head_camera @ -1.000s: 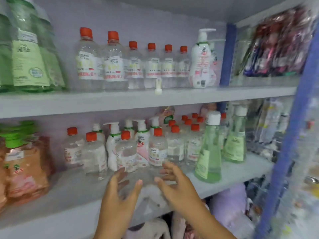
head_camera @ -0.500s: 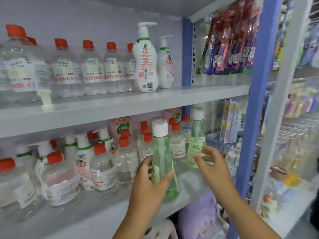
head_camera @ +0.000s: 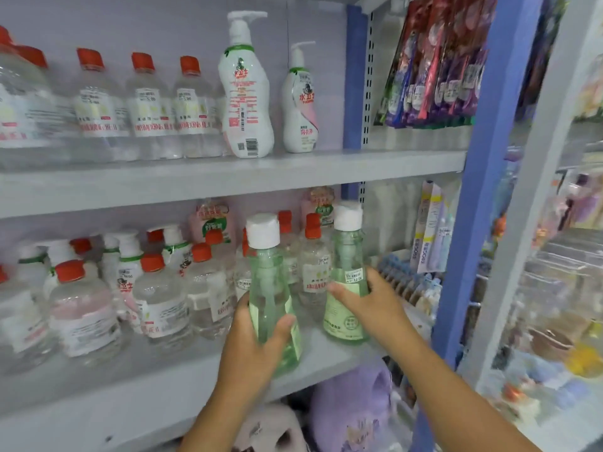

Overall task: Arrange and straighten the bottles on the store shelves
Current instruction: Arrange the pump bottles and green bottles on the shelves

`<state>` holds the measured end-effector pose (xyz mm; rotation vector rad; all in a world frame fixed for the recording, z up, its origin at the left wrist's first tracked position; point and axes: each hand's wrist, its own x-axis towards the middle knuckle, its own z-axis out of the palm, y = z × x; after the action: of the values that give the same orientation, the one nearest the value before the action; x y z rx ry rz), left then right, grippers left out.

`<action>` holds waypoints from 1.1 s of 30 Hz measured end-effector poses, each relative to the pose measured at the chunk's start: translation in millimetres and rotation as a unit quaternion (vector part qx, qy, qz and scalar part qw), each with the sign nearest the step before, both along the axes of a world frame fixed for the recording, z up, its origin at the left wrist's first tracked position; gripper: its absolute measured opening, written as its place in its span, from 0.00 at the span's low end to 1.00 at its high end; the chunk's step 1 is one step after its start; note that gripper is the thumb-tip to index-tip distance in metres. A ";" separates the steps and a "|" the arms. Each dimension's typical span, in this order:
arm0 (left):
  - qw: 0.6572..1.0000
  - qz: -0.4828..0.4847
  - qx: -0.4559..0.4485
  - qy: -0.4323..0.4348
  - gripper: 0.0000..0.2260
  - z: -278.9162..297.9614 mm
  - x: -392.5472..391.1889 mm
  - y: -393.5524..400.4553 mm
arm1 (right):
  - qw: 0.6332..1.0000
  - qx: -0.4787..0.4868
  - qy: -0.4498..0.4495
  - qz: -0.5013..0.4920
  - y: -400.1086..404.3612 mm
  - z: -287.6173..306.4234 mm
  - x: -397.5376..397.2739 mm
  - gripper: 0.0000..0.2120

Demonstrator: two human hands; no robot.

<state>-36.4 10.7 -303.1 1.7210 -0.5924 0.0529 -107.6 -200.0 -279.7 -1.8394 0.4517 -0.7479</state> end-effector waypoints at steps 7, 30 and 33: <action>0.999 0.030 0.016 0.014 0.22 2.0 -39.5 27.0 | 0.993 0.014 -0.010 0.113 39.1 0.0 -39.2 0.17; 0.917 0.354 -0.113 -0.143 0.24 166.3 -182.1 287.6 | 0.865 0.103 -0.157 0.465 255.0 151.0 -92.7 0.37; 0.915 0.340 -0.118 -0.182 0.27 196.0 -162.5 322.0 | 0.853 0.082 -0.212 0.470 293.5 184.2 -78.9 0.30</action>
<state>-198.9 332.7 -107.1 1.6123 -0.2104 0.9183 -186.6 93.5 -95.5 -1.4149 -0.6374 -0.3738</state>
